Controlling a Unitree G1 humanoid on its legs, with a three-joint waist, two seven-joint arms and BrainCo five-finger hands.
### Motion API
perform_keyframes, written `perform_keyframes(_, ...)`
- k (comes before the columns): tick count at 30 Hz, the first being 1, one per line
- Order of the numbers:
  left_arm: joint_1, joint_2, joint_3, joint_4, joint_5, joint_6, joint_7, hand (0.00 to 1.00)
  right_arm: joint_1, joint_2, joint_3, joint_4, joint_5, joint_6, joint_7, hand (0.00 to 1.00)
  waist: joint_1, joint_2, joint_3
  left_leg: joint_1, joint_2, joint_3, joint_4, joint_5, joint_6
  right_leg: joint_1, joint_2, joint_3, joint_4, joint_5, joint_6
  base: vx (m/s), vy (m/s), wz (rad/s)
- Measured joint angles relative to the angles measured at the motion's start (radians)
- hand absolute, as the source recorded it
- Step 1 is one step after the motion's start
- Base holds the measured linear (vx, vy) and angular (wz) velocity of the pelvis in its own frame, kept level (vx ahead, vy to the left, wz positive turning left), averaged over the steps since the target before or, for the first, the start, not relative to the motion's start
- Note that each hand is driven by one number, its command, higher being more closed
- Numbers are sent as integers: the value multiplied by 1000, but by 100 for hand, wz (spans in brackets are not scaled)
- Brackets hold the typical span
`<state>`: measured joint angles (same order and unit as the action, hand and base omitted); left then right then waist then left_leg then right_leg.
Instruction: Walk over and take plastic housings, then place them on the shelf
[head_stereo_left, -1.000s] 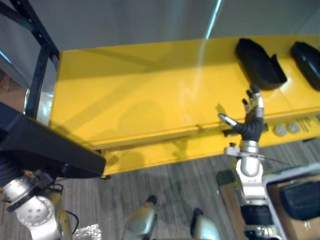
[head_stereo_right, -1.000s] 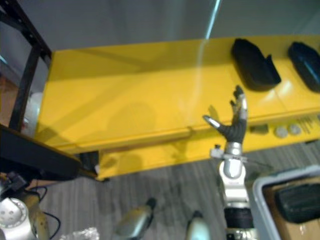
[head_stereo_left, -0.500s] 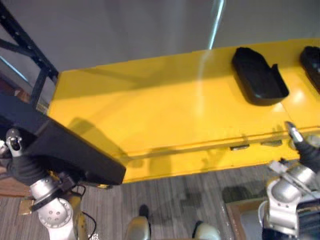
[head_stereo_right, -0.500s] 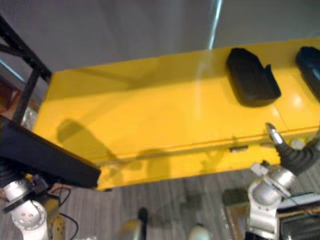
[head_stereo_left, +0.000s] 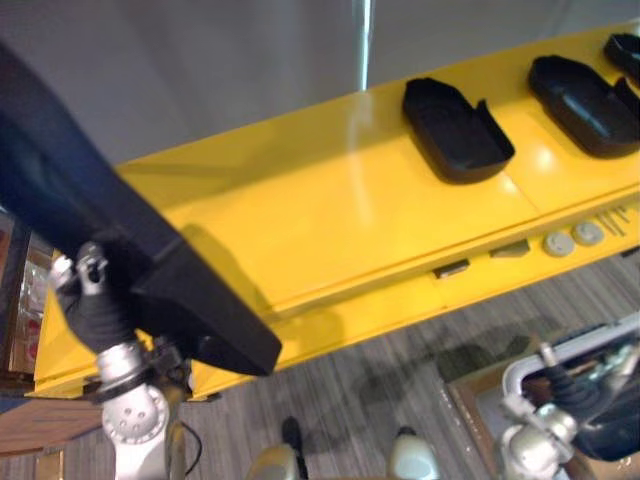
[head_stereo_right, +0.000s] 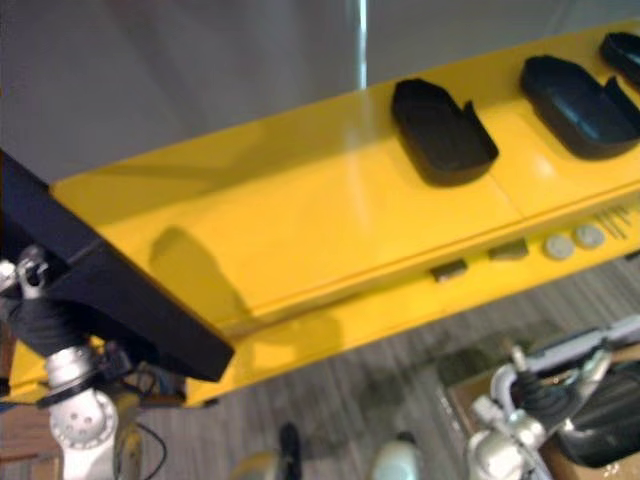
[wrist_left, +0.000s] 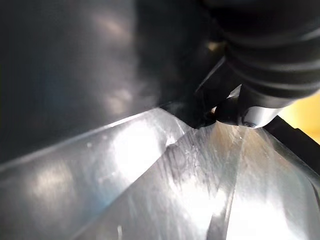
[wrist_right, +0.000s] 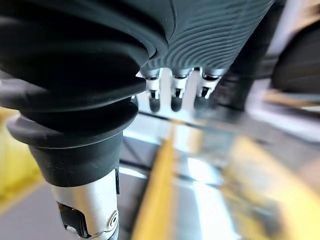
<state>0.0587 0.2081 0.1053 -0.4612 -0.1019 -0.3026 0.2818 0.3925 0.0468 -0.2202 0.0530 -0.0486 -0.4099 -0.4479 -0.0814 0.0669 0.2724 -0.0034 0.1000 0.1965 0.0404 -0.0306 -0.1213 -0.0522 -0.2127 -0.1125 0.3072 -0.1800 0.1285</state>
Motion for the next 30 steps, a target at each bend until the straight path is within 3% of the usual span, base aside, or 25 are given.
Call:
perform_keyframes(2, -95, 37, -39, 62, 3, 78, 0, 100, -2, -24, 56, 61, 25, 32, 96, 0, -8, -2, -1, 8, -4, 7, -3, 3, 0, 1, 0, 9, 1, 0, 0, 23, 14, -12)
perform_keyframes(4, -239, 85, -85, 211, -7, 199, 1, 100, -21, -65, 137, 157, 30, 61, 183, 0, -20, -2, -1, 16, -7, 10, -8, 7, -1, -1, 0, 12, 1, 1, 1, 14, 3, -2)
perform_keyframes(9, -484, 145, -189, 601, -16, 421, 24, 100, -74, -139, 226, 229, 4, 64, 220, 0, -56, -3, 0, 21, -7, 30, -31, 17, -4, -24, 5, 36, 4, 3, 2, 8, -5, -12)
perform_keyframes(16, -778, 261, -208, 1016, -55, 564, 109, 100, -86, -225, 344, 230, -3, 64, 304, 0, -104, -12, 6, 22, -5, 67, -32, 19, -5, -60, 14, 86, 22, 3, 2, 7, -10, -15)
perform_keyframes(27, -969, 350, -205, 1181, -42, 724, 165, 100, -94, -269, 444, 226, 6, 65, 337, 0, -147, -13, 80, 13, -5, 102, -27, 19, -5, -110, 21, 136, 55, 3, 1, -21, -8, -11)
perform_keyframes(30, -1021, 376, -204, 1223, 14, 763, 150, 100, -91, -280, 463, 219, 27, 65, 336, 0, -155, -13, 96, 2, -4, 118, -14, 19, -5, -130, 23, 152, 71, 3, 1, -12, -7, -9)
